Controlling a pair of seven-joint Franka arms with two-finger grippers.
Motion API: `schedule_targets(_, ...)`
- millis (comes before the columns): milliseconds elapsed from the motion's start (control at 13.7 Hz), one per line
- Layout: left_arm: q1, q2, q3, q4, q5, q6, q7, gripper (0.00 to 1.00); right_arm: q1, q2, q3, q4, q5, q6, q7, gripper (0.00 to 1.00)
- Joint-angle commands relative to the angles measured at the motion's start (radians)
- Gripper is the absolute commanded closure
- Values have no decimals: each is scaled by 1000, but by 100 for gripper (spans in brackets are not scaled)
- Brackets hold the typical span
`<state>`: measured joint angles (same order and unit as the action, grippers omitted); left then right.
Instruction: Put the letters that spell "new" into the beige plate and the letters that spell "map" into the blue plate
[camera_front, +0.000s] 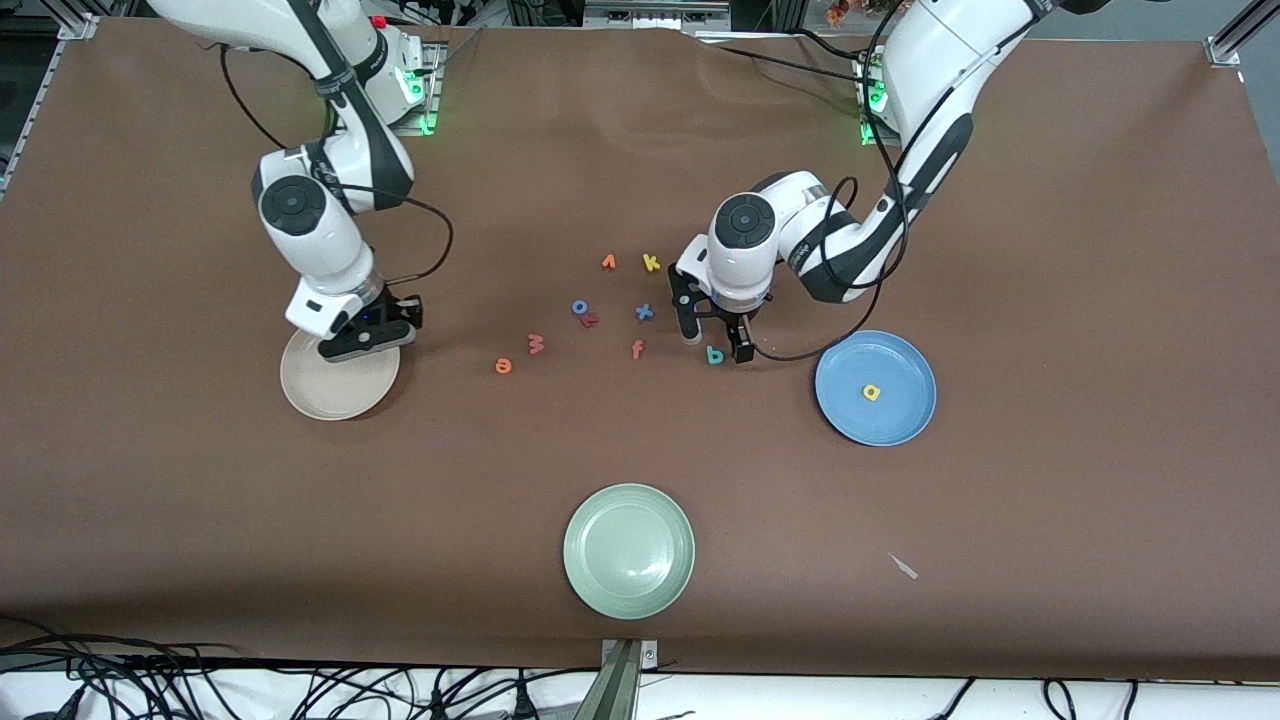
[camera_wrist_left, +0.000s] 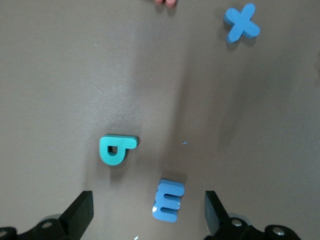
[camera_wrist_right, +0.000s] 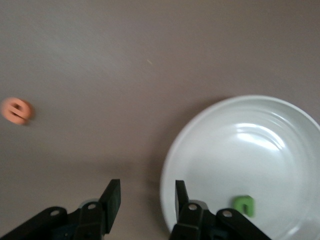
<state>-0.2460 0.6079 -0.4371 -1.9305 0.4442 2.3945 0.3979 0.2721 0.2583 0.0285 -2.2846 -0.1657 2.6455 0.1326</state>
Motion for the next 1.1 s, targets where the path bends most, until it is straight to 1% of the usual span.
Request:
schedule_targets(0,11,4,-2,-18,60,17,27,8,30,79,56,155,23,-91,126,43)
schedule_targets(73,13,15,-2,-28,65,17,27,10,48,107,63,203,23,-114,155,42)
schedule_targets(219,5,9,-2,-47,67,17,27,18,93,172,67,278,23,-116,206,40)
schedule_targets(292,4,9,-2,-54,68,18,28,24,114,191,68,296,23,-116,225,40)
schedule_targets(366,5,12,0,-55,97,18,27,32,133,211,68,316,23,-114,229,40)
schedule_targets(439,10,19,-2,-55,144,20,27,45,145,231,68,336,23,-113,231,40)
schedule_targets(512,11,19,-2,-55,159,20,27,57,157,239,68,343,23,-108,235,40)
schedule_targets(585,14,15,-3,-53,159,18,28,73,162,248,68,341,21,-101,236,40)
schedule_targets(658,14,12,-3,-50,159,18,29,86,165,266,67,340,21,-78,228,40)
schedule_targets(731,14,6,-3,-47,159,17,29,91,168,275,67,335,21,-52,222,40)
schedule_targets(950,22,-42,-9,-42,156,-6,29,92,173,288,65,317,9,-26,202,40)
schedule_targets(1024,27,-65,-9,-39,139,-43,50,92,173,286,62,309,6,-15,174,40)
